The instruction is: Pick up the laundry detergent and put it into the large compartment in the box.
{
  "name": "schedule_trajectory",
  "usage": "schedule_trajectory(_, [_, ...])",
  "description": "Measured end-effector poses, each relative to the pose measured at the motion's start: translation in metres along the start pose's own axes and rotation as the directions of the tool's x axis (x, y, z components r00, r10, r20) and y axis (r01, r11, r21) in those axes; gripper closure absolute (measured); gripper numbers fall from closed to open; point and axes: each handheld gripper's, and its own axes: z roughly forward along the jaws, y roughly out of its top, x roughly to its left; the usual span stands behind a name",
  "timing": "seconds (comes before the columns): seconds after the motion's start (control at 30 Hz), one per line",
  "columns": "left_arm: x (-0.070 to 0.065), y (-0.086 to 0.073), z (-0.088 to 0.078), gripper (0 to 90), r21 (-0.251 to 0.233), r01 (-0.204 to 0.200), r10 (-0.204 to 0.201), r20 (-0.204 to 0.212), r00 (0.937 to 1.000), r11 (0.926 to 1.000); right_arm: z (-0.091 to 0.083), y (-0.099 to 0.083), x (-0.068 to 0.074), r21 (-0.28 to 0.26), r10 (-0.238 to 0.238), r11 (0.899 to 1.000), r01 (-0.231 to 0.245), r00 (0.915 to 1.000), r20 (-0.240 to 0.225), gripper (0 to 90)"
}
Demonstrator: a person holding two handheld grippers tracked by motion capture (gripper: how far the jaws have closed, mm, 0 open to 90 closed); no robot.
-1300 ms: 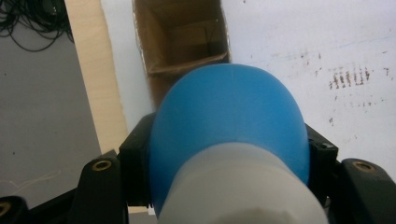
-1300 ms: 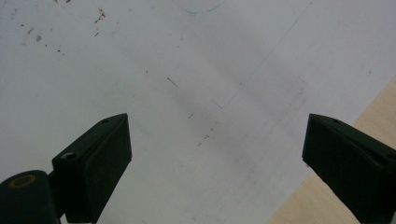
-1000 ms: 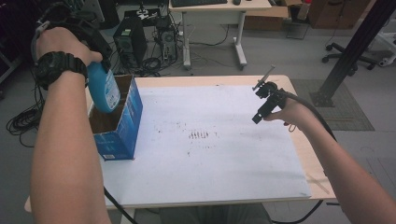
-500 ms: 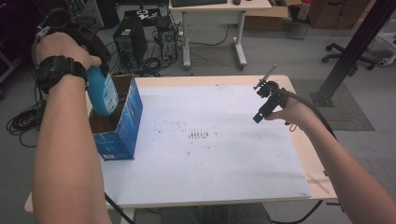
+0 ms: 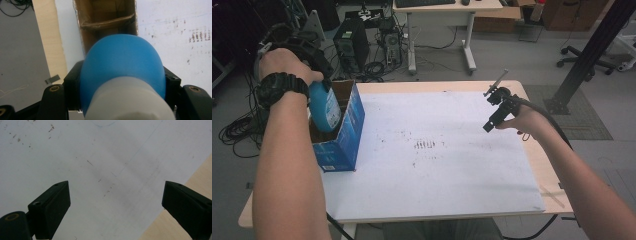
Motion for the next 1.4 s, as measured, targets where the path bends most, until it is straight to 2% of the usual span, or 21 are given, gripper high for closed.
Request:
schedule_trajectory(0.7, [0.003,-0.004,0.043,37.7,0.035,0.000,-0.001,0.019,0.9998,0.9994,0.000,0.000,-0.001,0.001,0.004,1.000,-0.004,1.0000,0.001,8.1])
schedule_trajectory(0.9, [0.003,-0.006,0.056,37.7,0.046,-0.004,0.002,0.037,0.9993,0.9989,0.001,0.000,0.000,0.003,0.005,1.000,-0.005,1.0000,0.001,8.0])
schedule_trajectory(1.07, [0.003,-0.008,0.066,37.7,0.050,-0.010,0.008,0.028,0.9996,0.9987,0.001,0.000,0.001,0.004,0.002,1.000,-0.002,1.0000,0.002,8.0])
schedule_trajectory(1.27, [0.003,-0.011,0.078,37.7,0.050,0.001,-0.003,0.037,0.9993,0.9987,0.001,0.000,0.001,0.004,-0.001,1.000,0.001,1.0000,0.002,8.0])
schedule_trajectory(1.4, [0.000,-0.012,0.087,37.7,0.065,-0.008,0.005,0.037,0.9993,0.9979,0.003,0.000,0.002,0.003,-0.001,1.000,0.001,1.0000,0.000,8.0])
